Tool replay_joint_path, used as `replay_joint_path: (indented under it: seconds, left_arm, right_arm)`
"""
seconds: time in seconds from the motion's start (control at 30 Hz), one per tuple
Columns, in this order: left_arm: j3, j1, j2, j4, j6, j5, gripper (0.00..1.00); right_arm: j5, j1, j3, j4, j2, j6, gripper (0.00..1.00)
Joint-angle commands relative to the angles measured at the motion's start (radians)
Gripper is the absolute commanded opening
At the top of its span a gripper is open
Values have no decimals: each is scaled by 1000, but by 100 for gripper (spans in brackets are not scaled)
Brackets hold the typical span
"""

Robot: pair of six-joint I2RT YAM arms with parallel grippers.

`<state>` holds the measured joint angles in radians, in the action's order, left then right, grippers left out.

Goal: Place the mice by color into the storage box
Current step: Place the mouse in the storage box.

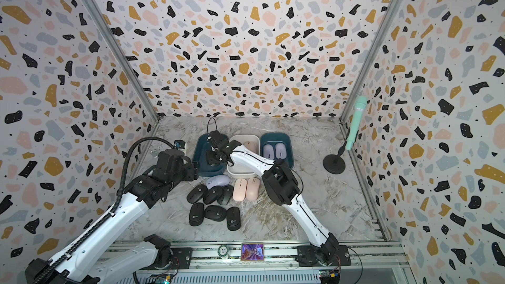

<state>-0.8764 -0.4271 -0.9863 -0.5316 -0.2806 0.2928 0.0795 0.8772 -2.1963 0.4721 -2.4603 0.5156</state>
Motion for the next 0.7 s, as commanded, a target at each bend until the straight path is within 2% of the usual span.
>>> replay_joint_path:
  seconds: [0.0,0.67]
  left_arm:
    - [16,4,12,6,-3,-1,78]
    - [22,6,11,12,-3,0,78]
  right_arm:
    - [3,4,-35,28,5,7,64]
    - [12,5,-38,21,14,15,66]
